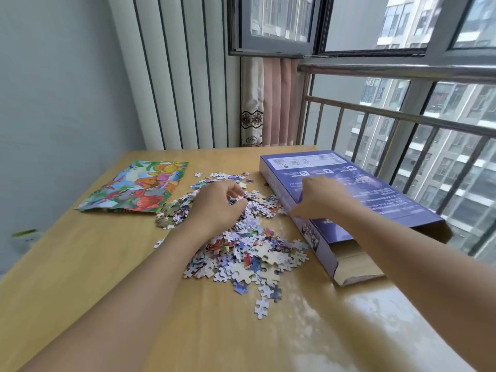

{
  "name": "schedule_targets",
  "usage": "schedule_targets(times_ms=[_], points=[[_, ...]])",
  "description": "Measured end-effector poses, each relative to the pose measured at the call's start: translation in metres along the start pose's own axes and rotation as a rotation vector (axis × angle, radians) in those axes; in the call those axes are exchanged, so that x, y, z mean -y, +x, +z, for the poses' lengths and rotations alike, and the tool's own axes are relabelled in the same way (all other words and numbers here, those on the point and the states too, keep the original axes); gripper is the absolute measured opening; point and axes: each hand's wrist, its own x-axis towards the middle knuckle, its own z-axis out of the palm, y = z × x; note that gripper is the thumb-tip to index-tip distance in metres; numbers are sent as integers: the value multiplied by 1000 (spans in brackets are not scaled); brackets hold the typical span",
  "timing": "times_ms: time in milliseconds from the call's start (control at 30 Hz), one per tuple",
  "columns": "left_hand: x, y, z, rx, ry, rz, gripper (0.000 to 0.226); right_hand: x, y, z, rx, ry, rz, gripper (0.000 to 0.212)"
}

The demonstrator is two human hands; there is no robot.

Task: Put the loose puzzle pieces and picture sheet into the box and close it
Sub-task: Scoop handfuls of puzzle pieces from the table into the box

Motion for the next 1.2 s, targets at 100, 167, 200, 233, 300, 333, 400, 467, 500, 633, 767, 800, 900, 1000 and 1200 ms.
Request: schedule_targets(times_ms=[100,167,200,233,300,333,400,467,500,633,767,800,900,1000,1200], points=[[-6,29,7,93,96,2,24,-10,17,-7,-53,3,-9,37],[-14,51,15,152,162,14,30,-21,31,-12,-108,29,7,33],[-18,62,20,187,209,25,33,-26,38,-14,-126,37,6,31],[-22,73,26,226,254,31,35,-31,47,-14,-107,27,14,33],[-28,99,40,311,341,26,37,-38,58,-14,-38,19,17,48],[-29,110,47,359,385,21,39,-43,63,-14,-22,46,22,61],[-29,132,62,442,438,8,35,-57,71,-19,-47,79,74,84],[-23,141,71,501,470,13,18,-84,78,-22,-106,57,208,99],[-23,149,80,535,471,20,16,-104,83,-23,-101,46,306,105],[-15,162,106,583,456,35,21,-168,94,-10,61,205,474,102],[-9,159,116,519,403,95,24,-197,96,1,84,454,545,93],[-8,158,117,504,407,124,22,-197,93,1,85,481,554,96],[-7,147,113,434,441,162,24,-196,89,5,61,509,530,99],[-5,127,102,419,452,215,24,-195,84,9,13,477,479,96],[-2,91,72,436,460,262,31,-185,71,10,-124,338,375,84]])
